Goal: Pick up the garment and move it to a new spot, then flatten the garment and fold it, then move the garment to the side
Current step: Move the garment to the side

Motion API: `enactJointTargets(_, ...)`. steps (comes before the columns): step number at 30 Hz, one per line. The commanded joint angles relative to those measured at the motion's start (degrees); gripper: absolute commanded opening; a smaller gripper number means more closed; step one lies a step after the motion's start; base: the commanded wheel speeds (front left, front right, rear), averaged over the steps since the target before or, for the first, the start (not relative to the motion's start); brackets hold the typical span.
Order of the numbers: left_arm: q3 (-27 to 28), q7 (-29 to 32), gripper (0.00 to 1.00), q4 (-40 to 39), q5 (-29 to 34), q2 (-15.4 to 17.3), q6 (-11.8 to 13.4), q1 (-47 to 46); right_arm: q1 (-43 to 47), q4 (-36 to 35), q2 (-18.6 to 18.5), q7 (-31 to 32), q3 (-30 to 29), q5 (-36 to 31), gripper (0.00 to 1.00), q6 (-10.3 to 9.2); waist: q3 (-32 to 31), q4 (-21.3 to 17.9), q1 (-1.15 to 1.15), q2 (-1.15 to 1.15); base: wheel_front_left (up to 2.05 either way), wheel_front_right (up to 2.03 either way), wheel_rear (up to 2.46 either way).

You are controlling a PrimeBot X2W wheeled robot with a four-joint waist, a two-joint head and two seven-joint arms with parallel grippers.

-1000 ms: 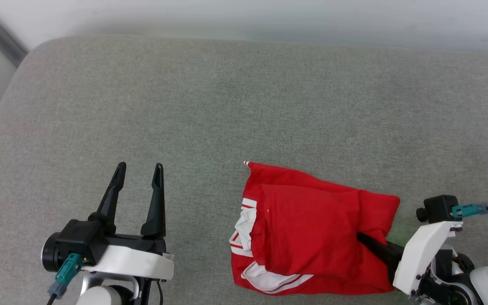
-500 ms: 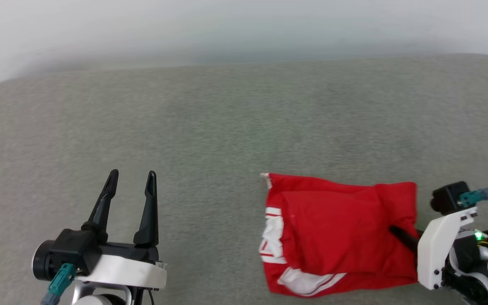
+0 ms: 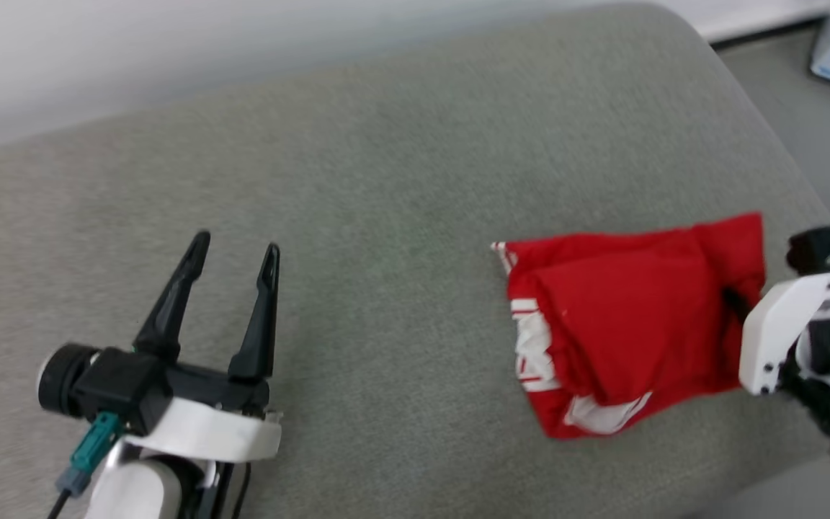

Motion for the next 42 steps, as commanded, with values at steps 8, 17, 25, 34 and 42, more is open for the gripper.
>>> enactJointTargets(8,-1.6,2.1,1.0,-3.3,2.0,2.9,-2.8,-7.4,-12.0,8.6,-0.6,-8.6,-9.7,-7.3,0.0,-0.06,14.1,-3.5,0.0,0.0,0.0,0.0,0.0)
enactJointTargets(17,-2.0,3.1,1.0,-5.0,2.7,4.5,-4.1,-11.4,-19.9,14.3,-2.7,-15.0,-20.1,-11.8,0.0,-0.06,20.6,-1.9,0.0,0.0,0.0,0.0,0.0)
enactJointTargets(25,-2.3,3.3,1.0,-5.5,2.8,5.4,-4.4,-12.6,-21.6,19.1,0.3,-18.4,-27.3,-18.2,1.0,-0.05,23.0,-1.4,0.0,0.0,0.0,0.0,0.0)
enactJointTargets(34,-3.2,2.8,1.0,-3.2,2.0,5.1,-4.6,-11.8,-20.1,17.1,3.0,-24.9,-34.2,-27.2,1.0,-0.06,19.7,-0.7,0.0,0.0,0.0,0.0,0.0)
enactJointTargets(42,-3.0,0.2,1.0,-0.2,1.0,2.3,-2.0,-7.7,-12.4,9.1,6.1,-31.2,-32.8,-27.5,1.0,-0.05,11.0,1.8,0.0,0.0,0.0,0.0,0.0)
